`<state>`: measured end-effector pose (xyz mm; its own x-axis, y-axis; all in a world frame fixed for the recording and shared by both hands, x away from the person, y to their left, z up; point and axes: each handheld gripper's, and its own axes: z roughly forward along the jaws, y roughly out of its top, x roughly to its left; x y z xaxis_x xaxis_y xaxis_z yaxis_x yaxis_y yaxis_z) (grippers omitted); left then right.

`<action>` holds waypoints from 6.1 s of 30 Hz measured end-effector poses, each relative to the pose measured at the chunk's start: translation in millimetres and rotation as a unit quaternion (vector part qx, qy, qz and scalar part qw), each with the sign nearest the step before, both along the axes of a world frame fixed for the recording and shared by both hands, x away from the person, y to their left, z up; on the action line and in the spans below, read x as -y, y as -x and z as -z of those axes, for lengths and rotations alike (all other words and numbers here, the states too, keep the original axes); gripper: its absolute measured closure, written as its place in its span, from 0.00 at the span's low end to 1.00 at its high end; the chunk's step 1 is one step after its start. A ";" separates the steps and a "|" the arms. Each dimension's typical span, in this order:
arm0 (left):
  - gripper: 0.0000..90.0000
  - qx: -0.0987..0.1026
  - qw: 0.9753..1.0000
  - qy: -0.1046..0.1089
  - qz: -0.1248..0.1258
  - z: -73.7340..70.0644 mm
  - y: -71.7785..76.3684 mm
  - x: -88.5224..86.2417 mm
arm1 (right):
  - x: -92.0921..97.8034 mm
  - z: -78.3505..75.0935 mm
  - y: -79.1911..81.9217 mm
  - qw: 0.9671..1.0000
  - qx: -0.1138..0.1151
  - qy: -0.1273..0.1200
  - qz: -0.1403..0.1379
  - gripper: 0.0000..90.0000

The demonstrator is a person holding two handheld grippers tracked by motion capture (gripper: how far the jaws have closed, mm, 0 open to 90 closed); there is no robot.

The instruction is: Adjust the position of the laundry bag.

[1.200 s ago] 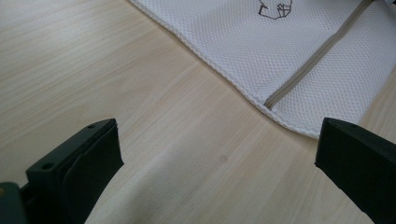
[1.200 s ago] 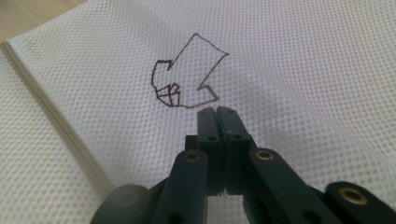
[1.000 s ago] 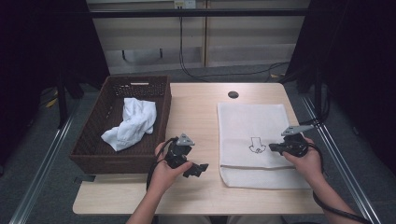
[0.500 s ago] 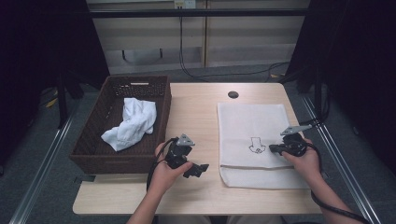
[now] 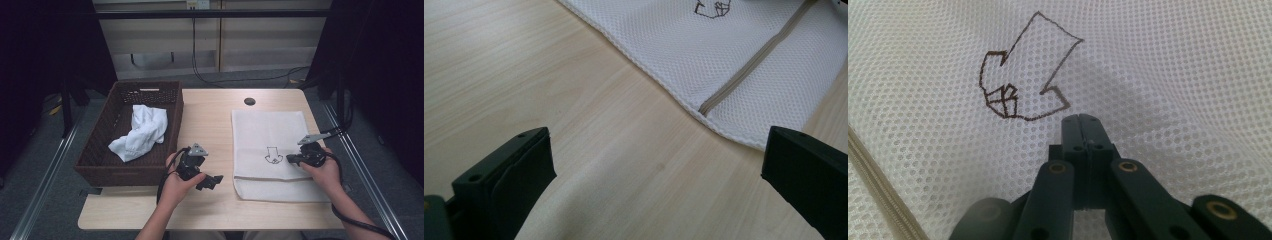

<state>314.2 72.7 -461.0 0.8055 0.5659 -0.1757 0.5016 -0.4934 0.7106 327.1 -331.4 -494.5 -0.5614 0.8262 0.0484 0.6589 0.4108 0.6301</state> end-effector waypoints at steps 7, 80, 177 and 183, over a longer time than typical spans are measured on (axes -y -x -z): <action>0.00 -0.001 1.000 0.003 0.005 2.1 0.6 2.3 | -6.0 0.3 -1.7 1.000 0.003 0.000 -0.007 1.00; 0.00 -0.003 1.000 -0.002 0.016 0.1 2.7 7.2 | -91.2 1.6 -28.5 0.994 0.016 0.005 -0.105 1.00; 0.00 -0.097 0.994 0.040 0.031 9.6 1.5 63.5 | -30.2 -21.5 -4.5 0.998 0.037 -0.049 -0.030 0.23; 0.00 -0.104 0.994 0.038 0.023 9.1 0.4 73.0 | -28.3 -22.3 -6.3 0.998 0.036 -0.047 -0.025 0.19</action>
<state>313.9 -0.3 -470.1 0.7726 0.5076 -0.3813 0.6190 -0.4688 0.6302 333.5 -303.1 -472.2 -0.6061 0.7912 0.0820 0.5912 0.3791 0.7119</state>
